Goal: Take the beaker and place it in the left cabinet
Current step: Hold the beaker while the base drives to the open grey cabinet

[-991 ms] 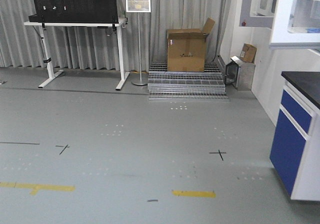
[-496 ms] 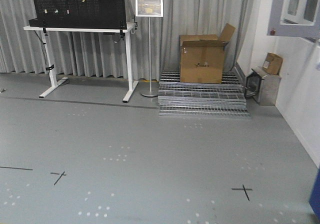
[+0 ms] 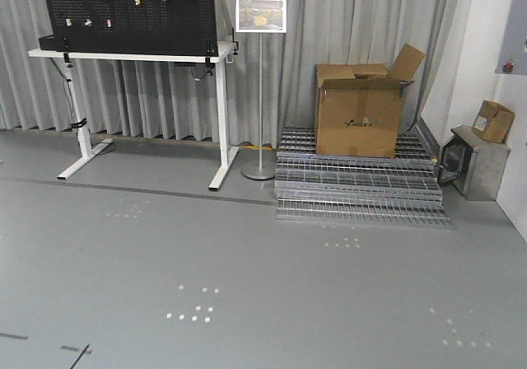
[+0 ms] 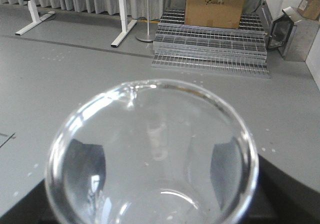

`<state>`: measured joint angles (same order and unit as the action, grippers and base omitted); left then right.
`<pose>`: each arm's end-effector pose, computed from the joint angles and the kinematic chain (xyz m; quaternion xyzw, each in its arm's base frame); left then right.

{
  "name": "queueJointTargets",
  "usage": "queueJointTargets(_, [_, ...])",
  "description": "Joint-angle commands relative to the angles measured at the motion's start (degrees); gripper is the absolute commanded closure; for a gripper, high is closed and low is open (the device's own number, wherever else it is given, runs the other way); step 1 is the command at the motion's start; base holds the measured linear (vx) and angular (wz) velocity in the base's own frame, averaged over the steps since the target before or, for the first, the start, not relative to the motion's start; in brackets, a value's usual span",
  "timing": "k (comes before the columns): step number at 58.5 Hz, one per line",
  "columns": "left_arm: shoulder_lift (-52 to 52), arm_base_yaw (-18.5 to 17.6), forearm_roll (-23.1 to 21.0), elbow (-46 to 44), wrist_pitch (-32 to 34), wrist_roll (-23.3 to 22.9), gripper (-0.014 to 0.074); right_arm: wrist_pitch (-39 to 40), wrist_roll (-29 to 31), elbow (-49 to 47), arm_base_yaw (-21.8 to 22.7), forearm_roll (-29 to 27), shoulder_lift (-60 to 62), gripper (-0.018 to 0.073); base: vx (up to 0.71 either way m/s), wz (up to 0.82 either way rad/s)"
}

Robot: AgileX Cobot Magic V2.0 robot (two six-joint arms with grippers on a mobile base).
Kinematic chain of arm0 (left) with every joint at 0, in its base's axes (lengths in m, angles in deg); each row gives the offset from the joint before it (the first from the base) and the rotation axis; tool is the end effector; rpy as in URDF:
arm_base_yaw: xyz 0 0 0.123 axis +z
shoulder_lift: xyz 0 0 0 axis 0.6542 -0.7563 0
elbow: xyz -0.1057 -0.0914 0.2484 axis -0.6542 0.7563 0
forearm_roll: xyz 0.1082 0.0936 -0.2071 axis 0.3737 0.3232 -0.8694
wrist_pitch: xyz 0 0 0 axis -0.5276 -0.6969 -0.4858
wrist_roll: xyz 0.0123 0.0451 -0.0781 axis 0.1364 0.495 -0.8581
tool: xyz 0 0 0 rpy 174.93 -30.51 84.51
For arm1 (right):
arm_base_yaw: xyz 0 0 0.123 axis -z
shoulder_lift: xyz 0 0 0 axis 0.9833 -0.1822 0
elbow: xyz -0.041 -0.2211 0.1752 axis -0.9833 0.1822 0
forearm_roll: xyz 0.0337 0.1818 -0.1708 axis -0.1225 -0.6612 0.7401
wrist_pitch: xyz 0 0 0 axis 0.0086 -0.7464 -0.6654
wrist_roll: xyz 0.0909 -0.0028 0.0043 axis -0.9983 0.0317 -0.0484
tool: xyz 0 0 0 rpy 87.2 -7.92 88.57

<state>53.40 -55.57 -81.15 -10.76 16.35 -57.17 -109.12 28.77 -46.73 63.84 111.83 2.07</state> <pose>0.0550 -0.0145 0.2025 0.1105 0.6777 -0.0693 0.7237 0.1046 0.0108 0.2874 -0.0593 0.8100 -0.0042 0.5834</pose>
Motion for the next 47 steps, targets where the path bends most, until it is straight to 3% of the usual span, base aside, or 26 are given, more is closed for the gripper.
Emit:
queueJointTargets(1, [1.0, -0.2, -0.5, 0.9, 4.8, -0.2, 0.0595, 4.1, 0.1, -1.7, 0.1, 1.5, -0.2, 0.0565, 0.69, -0.03])
queueJointTargets(47, [1.0, -0.2, -0.5, 0.9, 4.8, -0.2, 0.0595, 4.1, 0.1, -1.7, 0.1, 1.5, -0.2, 0.0565, 0.66, -0.08])
